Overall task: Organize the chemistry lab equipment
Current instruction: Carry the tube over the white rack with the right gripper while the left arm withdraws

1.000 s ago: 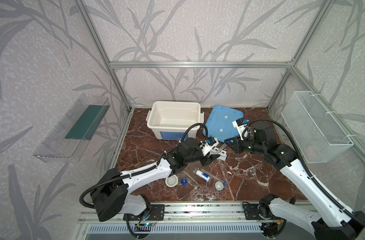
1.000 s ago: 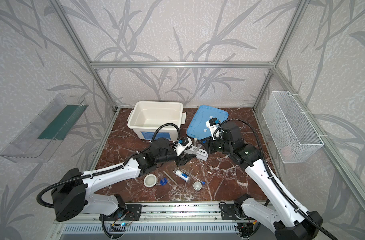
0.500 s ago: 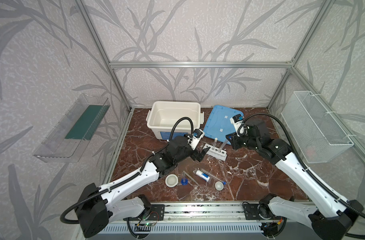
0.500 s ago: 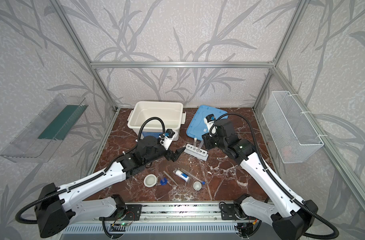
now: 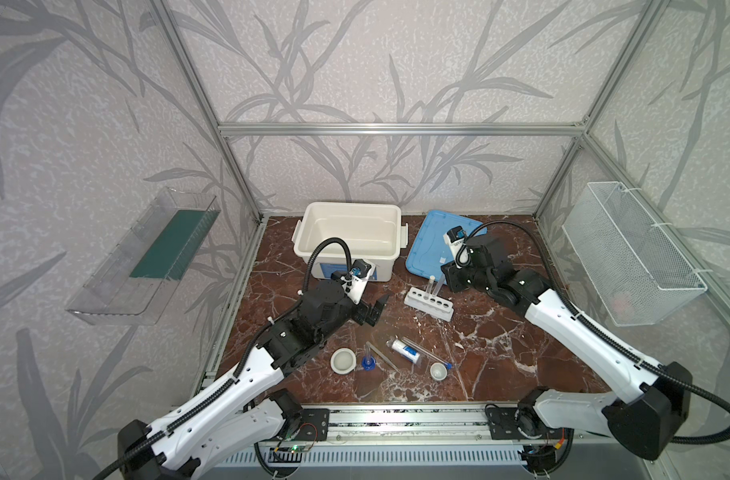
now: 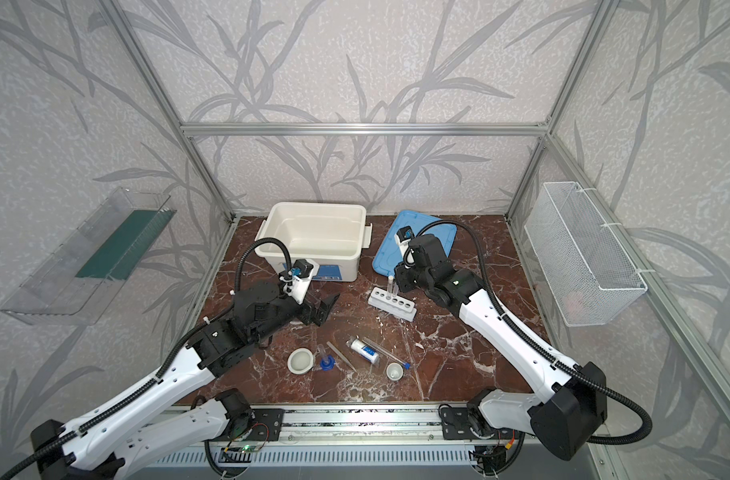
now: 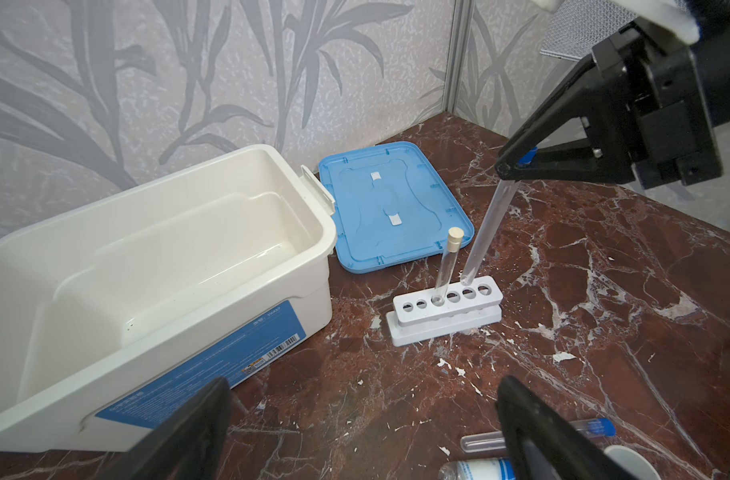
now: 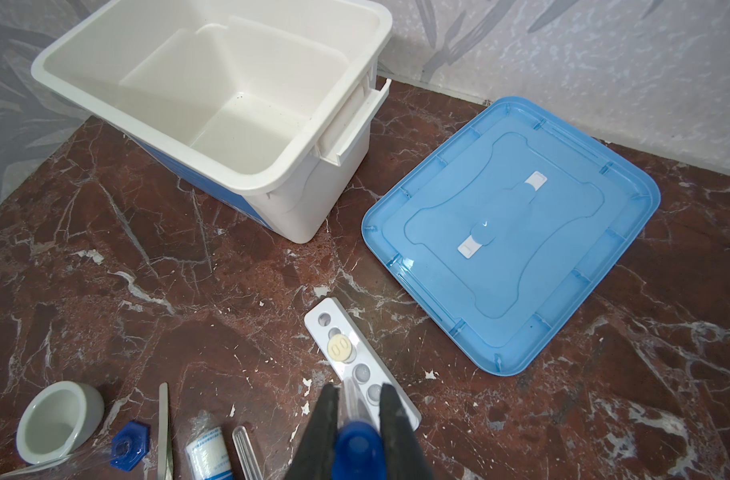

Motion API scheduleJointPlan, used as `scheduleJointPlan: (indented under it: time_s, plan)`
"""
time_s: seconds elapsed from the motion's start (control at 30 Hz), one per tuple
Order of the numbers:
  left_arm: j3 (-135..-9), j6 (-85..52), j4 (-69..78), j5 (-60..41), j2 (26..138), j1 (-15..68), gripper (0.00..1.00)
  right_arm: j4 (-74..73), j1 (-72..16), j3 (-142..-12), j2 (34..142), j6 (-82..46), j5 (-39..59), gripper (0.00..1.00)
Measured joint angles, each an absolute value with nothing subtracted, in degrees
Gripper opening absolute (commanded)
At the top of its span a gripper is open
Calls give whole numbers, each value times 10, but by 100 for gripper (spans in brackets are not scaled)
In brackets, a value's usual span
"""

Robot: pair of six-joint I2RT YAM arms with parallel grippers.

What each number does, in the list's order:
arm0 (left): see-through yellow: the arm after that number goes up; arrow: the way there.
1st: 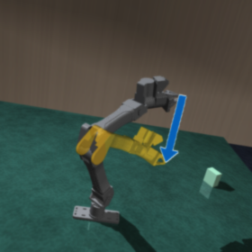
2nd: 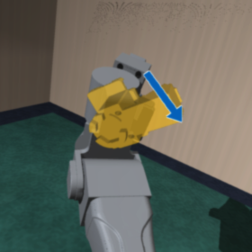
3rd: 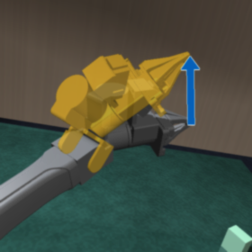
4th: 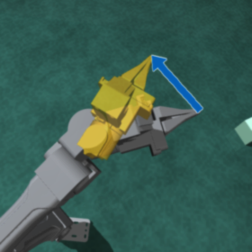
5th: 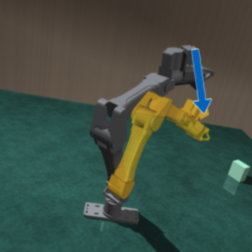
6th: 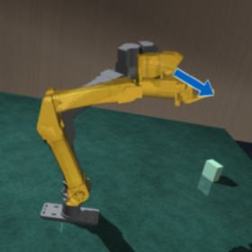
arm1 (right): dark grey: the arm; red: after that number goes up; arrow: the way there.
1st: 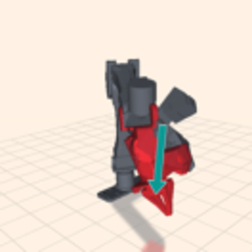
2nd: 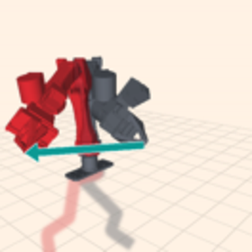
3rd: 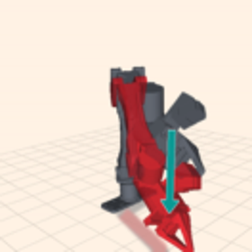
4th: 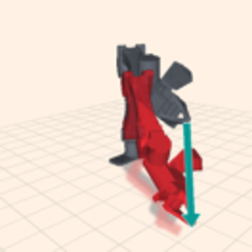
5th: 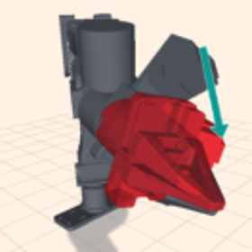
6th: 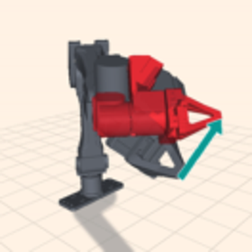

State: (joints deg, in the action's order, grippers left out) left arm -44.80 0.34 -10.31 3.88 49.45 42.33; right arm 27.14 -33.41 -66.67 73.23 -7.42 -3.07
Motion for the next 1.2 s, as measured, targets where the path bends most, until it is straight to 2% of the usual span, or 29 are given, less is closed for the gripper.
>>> scheduleJointPlan:
  time_s: [0.47,1.2]
  plan:
    - [-422,3,-125,50,471,411,100,253,-349,-648,750,-68,-75,6]
    - [-422,3,-124,46,471,408,100,222,-359,-628,777,-70,-84,5]
